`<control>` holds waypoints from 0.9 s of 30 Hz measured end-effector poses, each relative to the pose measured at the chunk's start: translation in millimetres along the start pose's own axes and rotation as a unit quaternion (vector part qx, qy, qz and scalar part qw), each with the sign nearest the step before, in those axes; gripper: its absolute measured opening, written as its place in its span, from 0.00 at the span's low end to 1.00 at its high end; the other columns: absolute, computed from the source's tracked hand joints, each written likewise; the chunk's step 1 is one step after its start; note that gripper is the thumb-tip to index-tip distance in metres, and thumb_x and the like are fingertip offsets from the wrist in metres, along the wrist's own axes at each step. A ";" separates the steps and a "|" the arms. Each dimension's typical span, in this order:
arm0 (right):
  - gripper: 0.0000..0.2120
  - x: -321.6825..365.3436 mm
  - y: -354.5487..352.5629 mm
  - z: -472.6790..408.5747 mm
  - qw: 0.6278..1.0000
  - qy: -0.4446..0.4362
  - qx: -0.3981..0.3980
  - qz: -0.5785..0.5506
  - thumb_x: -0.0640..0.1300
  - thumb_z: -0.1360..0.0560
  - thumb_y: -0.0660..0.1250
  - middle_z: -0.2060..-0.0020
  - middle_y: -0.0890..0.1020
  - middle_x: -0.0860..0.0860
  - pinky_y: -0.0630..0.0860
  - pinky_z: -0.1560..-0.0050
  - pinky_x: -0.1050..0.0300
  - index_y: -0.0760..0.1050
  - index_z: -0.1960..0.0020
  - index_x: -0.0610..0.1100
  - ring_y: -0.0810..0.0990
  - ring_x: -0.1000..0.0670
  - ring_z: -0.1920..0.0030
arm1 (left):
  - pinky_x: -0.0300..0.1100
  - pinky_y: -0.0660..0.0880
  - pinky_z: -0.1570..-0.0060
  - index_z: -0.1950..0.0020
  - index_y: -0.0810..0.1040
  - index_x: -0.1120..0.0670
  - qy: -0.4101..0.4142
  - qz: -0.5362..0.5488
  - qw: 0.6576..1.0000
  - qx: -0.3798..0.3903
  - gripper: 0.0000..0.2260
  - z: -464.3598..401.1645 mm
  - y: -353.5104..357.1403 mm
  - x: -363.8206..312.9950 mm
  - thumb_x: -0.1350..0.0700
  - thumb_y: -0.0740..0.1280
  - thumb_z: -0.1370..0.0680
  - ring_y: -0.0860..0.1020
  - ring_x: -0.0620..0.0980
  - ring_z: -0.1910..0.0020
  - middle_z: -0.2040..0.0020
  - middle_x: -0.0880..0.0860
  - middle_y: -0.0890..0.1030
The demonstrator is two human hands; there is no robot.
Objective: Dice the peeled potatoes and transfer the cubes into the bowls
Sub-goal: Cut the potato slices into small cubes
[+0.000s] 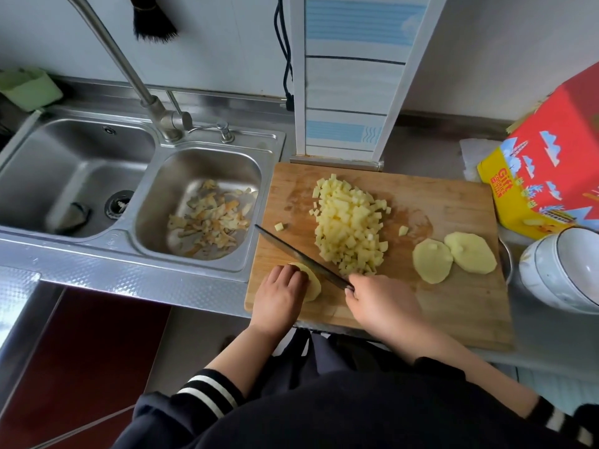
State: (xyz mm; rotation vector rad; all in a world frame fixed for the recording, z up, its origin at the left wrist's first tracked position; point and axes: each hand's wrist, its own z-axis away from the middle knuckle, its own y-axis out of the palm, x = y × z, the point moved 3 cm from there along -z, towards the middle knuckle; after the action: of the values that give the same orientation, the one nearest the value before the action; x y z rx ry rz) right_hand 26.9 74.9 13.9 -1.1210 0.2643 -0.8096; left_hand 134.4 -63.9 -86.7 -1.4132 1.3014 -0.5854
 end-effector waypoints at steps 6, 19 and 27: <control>0.07 2.4 5.2 -2.7 0.999 -0.022 0.009 0.024 0.45 0.19 0.55 0.71 0.69 0.54 0.60 0.74 0.57 0.68 0.55 0.48 0.72 0.45 0.67 | 0.47 0.70 0.62 0.56 0.78 0.57 -0.018 0.030 0.999 0.015 0.10 2.1 5.9 4.3 0.55 0.61 0.21 0.70 0.55 0.61 0.58 0.54 0.76; 0.06 5.7 6.5 -17.0 0.996 -0.017 0.054 0.064 0.39 0.20 0.57 0.69 0.66 0.53 0.58 0.74 0.57 0.69 0.53 0.47 0.70 0.45 0.65 | 0.46 0.69 0.58 0.54 0.79 0.59 -0.031 0.059 0.998 0.003 0.10 7.2 10.5 8.6 0.54 0.63 0.21 0.70 0.54 0.59 0.57 0.55 0.77; 0.11 -7.0 16.7 -30.7 0.994 0.036 0.102 0.003 0.48 0.17 0.55 0.59 0.77 0.50 0.73 0.60 0.55 0.75 0.48 0.45 0.77 0.46 0.58 | 0.47 0.70 0.59 0.55 0.79 0.59 -0.032 0.062 0.998 -0.004 0.09 5.8 8.3 7.4 0.55 0.63 0.21 0.71 0.55 0.60 0.58 0.55 0.77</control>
State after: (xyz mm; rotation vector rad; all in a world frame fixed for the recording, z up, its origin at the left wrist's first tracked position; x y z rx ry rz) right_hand 12.0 61.7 -15.6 -0.9007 0.2401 -0.8523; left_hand 138.4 -67.2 -98.2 -1.3362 1.3305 -0.4495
